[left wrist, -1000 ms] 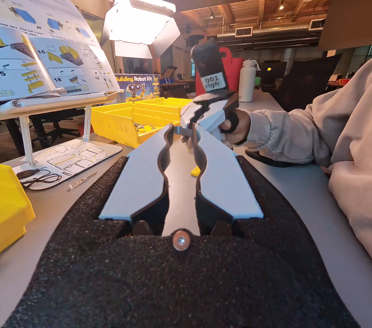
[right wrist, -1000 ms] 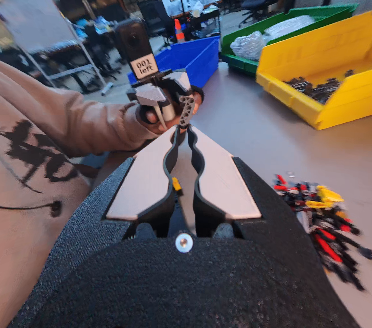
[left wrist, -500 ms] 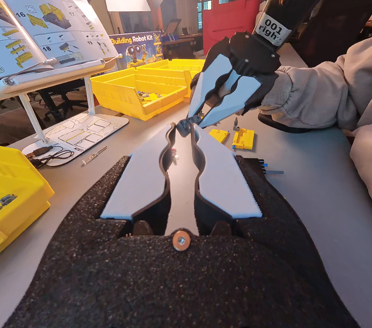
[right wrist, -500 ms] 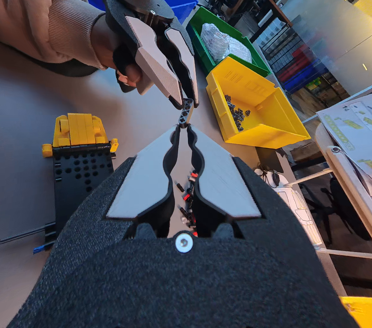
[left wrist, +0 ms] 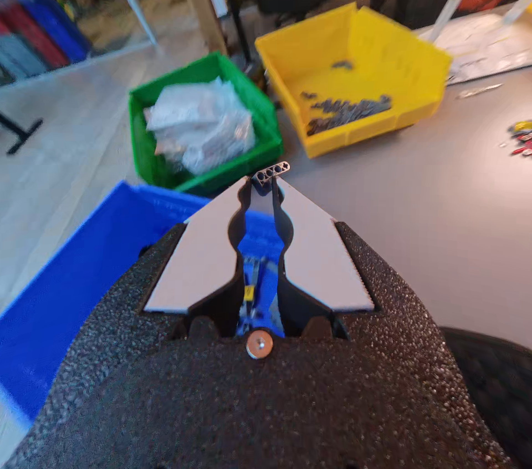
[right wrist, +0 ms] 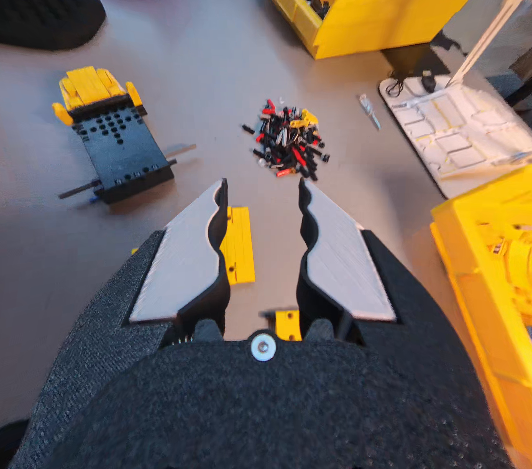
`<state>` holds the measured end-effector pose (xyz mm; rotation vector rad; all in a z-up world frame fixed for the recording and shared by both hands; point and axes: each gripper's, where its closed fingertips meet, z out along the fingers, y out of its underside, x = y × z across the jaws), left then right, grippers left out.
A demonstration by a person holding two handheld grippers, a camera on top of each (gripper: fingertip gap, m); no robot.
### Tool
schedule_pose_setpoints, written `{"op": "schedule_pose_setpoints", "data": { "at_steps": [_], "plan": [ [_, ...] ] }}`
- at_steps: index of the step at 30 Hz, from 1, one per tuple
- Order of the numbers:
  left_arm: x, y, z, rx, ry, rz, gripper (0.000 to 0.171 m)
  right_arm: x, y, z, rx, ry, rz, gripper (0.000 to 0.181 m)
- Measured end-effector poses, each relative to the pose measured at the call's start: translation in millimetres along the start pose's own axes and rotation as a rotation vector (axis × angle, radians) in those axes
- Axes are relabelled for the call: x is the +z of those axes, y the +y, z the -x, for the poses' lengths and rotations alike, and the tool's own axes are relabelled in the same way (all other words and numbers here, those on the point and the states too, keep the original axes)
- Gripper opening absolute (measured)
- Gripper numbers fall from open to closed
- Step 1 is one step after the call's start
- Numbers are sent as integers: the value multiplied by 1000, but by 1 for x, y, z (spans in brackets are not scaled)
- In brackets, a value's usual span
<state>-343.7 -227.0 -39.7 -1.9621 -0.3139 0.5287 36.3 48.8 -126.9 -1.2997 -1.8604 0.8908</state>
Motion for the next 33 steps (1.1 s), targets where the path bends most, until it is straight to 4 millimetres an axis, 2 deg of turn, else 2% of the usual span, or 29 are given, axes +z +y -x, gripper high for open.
{"op": "schedule_pose_setpoints", "data": {
  "at_steps": [2,3,4,6,8,11,14,17,20,23,26,28,30,33],
  "plan": [
    [-3,35,23,-28,-75,137,12,-3,20,7,13,-33,38,47],
    [-5,48,32,-24,-120,192,13,-4,27,9,5,-36,56,47],
    [-6,53,39,-17,-161,206,19,-5,31,9,-8,-34,77,46],
    [-7,45,38,-7,-182,162,22,-8,35,3,-37,-1,103,44],
    [-4,24,22,12,-144,63,25,-14,34,-2,-53,18,121,42],
    [9,-8,-23,38,-2,-70,28,-29,43,7,-37,-60,192,40],
    [26,-34,-86,20,240,-169,29,-46,68,30,24,-192,300,40],
    [40,-46,-160,-13,528,-189,30,-50,94,44,73,-254,381,35],
    [48,-44,-236,-8,798,-147,31,-42,104,52,63,-279,397,7],
    [43,-35,-306,13,1049,-87,31,-35,89,57,25,-303,324,6],
    [18,-32,-363,-39,1323,-36,38,-30,45,56,-84,-252,140,6],
    [-1,-38,-388,-88,1482,-34,42,-27,9,56,-161,-205,-2,6],
    [-10,-42,-406,-88,1571,-31,48,-26,-20,64,-199,-217,-112,6],
    [-14,-31,-426,37,1645,-13,57,-25,-57,73,-209,-237,-276,7]
  ]
}}
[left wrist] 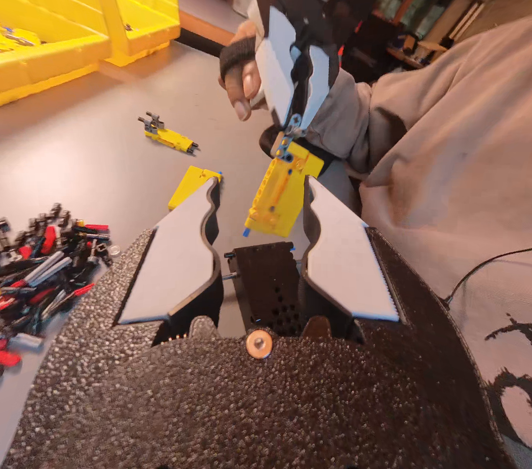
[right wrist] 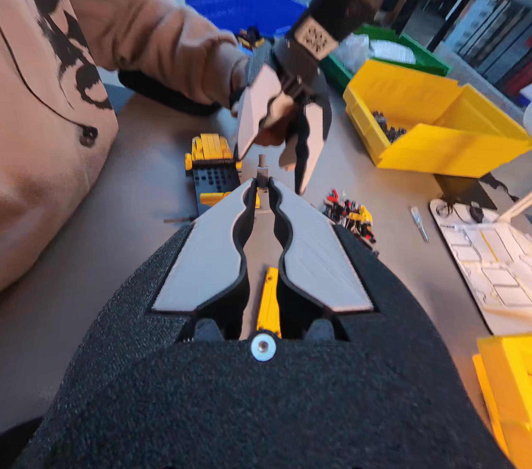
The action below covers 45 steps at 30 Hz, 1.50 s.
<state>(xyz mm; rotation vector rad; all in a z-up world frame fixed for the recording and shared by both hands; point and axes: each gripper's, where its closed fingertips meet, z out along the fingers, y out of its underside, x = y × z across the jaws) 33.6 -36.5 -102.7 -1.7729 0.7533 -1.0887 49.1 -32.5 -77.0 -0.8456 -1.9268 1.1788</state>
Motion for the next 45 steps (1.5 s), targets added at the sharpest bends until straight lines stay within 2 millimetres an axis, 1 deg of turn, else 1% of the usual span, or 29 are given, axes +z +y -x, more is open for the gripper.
{"op": "schedule_pose_setpoints", "data": {
  "at_steps": [1,2,3,4,5,6,8,10,11,12,13,15,18,19,22,25,28,30,32,33,35,36,38,39,41,43,45],
  "plan": [
    [4,3,-7,-13,63,16,57,3,-12,1,7,-14,-60,7],
    [6,3,-20,-41,164,4,53,6,-23,3,16,-29,-122,7],
    [5,0,-33,-76,255,-24,46,8,-33,4,26,-44,-179,6],
    [3,-1,-41,-101,313,-51,36,10,-38,6,40,-64,-216,7],
    [1,0,-43,-124,336,-60,28,13,-38,6,52,-70,-224,6],
    [0,3,-42,-142,333,-54,25,17,-34,5,56,-72,-217,7],
    [-6,7,-30,-159,260,-64,16,20,-24,0,98,-64,-208,8],
    [-15,6,-8,-174,115,-91,7,21,-10,-15,144,-2,-181,11],
    [-20,7,7,-155,9,-95,6,22,-1,-21,165,33,-152,10],
    [-25,9,18,-109,-88,-73,6,23,6,-30,184,89,-127,10],
    [-29,11,30,-44,-201,-37,6,24,9,-34,192,120,-122,12],
    [-39,11,48,124,-414,37,6,27,11,-37,229,149,-116,20],
    [-48,0,57,344,-636,72,6,35,24,-51,325,272,-51,25],
    [-50,-2,60,429,-702,98,5,39,27,-51,392,270,-49,25],
    [-54,-6,62,687,-859,175,6,53,21,-43,609,179,-136,29],
    [-58,-14,60,891,-986,221,6,63,13,-43,732,163,-215,32],
    [-61,-21,55,1029,-1052,235,6,62,6,-50,793,186,-299,25],
    [-59,-21,52,1095,-1060,259,6,60,0,-54,834,179,-353,24],
    [-56,-21,48,1136,-1065,257,6,61,-5,-52,857,137,-375,22],
    [-55,-21,47,1128,-1060,246,6,60,-5,-51,841,139,-371,16],
    [-51,-19,47,1054,-1004,222,7,59,-4,-49,795,145,-360,15],
    [-46,-13,48,969,-928,215,14,58,-3,-48,768,132,-349,15],
    [-36,1,42,702,-696,164,34,53,-1,-47,668,125,-310,15],
    [-34,3,35,570,-578,115,37,52,1,-43,604,107,-264,15],
    [-38,1,21,389,-389,27,40,51,3,-32,458,67,-179,15],
    [-42,2,13,293,-280,-3,47,51,-3,-16,373,4,-159,15],
    [-38,8,3,211,-173,6,59,54,-14,-2,359,-68,-186,15]
  ]
}}
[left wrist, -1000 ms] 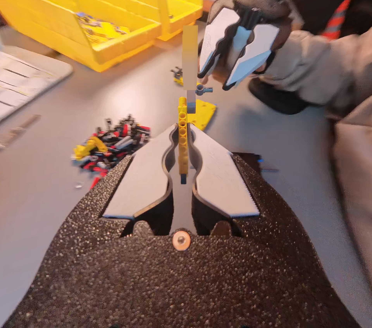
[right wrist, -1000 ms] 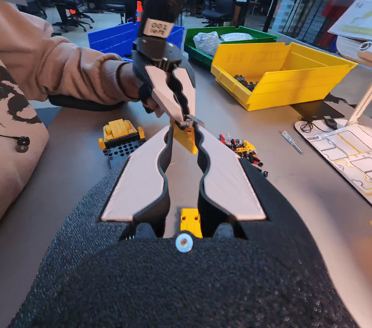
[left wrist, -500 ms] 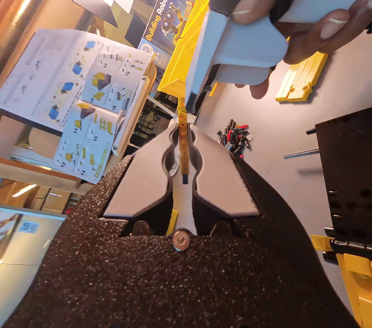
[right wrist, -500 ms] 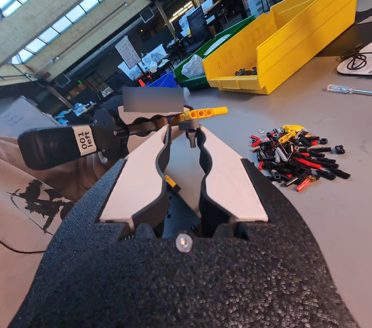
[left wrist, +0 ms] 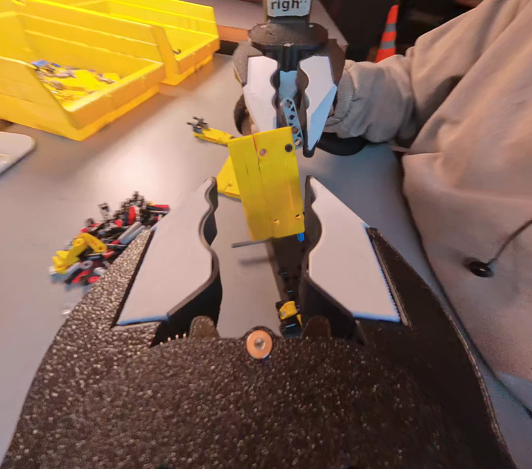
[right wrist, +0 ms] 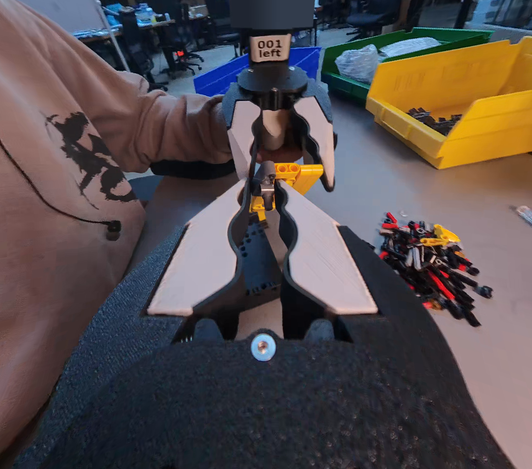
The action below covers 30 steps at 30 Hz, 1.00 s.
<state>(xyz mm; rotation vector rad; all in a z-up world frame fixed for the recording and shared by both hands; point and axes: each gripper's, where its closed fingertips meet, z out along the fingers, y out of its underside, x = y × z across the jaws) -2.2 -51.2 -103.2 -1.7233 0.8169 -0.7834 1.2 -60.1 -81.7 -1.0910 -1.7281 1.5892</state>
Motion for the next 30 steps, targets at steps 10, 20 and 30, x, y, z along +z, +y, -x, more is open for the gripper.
{"op": "schedule_pose_setpoints", "data": {
  "at_steps": [10,20,30],
  "plan": [
    [2,-21,-36,-66,189,-77,41,1,-7,34,4,-167,-24,15],
    [-11,-35,-56,-114,362,-162,10,-9,2,46,-120,-212,6,11],
    [-3,-28,-69,-167,429,-141,17,-7,-2,53,-188,-193,4,7]
  ]
}}
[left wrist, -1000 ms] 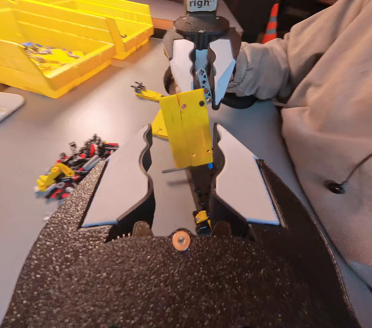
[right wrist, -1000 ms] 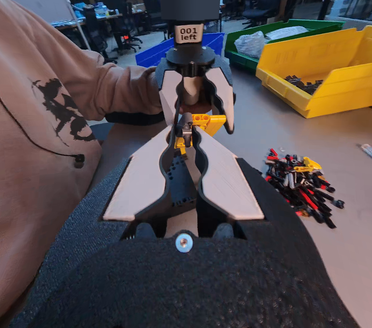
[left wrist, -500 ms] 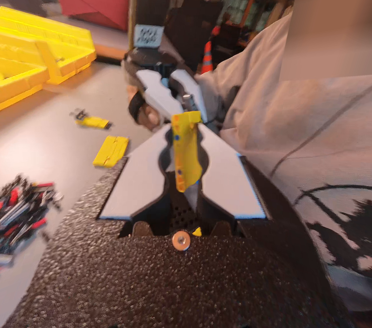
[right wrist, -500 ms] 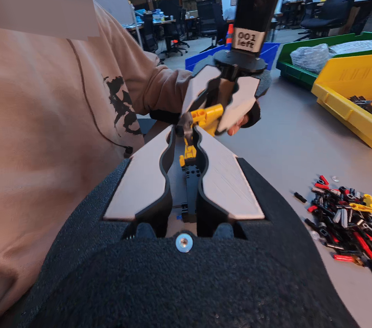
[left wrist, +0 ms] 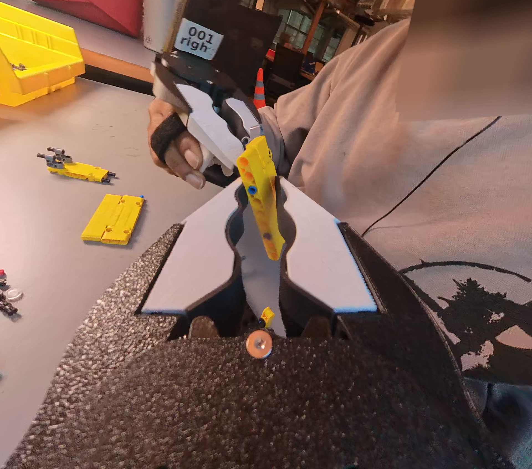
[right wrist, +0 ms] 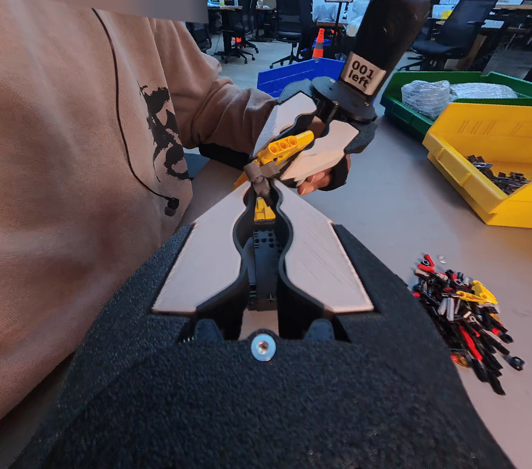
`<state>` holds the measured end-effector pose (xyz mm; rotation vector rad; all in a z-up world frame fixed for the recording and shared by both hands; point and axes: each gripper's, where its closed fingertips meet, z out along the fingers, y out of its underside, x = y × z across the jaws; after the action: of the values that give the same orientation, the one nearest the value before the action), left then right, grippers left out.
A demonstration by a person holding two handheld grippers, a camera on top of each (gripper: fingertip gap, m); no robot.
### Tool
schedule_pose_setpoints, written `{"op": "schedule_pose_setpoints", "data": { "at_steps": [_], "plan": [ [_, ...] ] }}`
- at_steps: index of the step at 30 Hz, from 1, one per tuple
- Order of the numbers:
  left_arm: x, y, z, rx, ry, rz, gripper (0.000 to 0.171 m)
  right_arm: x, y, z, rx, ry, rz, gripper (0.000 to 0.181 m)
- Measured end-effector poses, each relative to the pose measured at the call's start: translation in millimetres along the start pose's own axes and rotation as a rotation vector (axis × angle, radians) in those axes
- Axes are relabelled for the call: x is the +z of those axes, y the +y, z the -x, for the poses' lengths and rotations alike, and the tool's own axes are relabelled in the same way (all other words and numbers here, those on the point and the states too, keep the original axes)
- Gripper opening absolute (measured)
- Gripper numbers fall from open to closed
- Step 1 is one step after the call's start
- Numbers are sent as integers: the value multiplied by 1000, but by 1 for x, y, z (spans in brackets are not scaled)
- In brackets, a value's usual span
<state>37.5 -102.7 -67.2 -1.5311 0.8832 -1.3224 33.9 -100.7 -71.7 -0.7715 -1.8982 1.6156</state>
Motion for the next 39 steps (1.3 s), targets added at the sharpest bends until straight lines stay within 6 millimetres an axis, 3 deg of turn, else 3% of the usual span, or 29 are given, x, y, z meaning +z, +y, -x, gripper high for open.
{"op": "schedule_pose_setpoints", "data": {
  "at_steps": [3,4,5,11,17,23,28,33,35,39],
  "plan": [
    [-3,-4,7,-90,9,-41,9,-3,0,-11,-94,108,43,8],
    [-4,-4,9,-106,11,-58,6,-6,2,-24,-156,211,88,19],
    [-4,-4,13,-127,-4,-65,6,-9,5,-31,-232,276,137,18],
    [-8,-5,23,-250,4,-110,6,-20,3,-38,-527,433,288,17],
    [-6,-4,29,-349,6,-136,6,-21,9,-39,-715,483,415,13],
    [-12,-18,42,-448,-28,-295,6,-25,4,-57,-622,619,398,11],
    [-8,-21,37,-419,-37,-282,9,-21,-2,-64,-466,629,275,11],
    [-15,-24,40,-410,-77,-293,15,-19,-1,-66,-573,668,345,11],
    [-15,-22,42,-423,-91,-293,6,-18,0,-66,-598,676,360,11],
    [-17,-23,42,-406,-93,-293,6,-17,-1,-67,-558,698,368,10]
  ]
}}
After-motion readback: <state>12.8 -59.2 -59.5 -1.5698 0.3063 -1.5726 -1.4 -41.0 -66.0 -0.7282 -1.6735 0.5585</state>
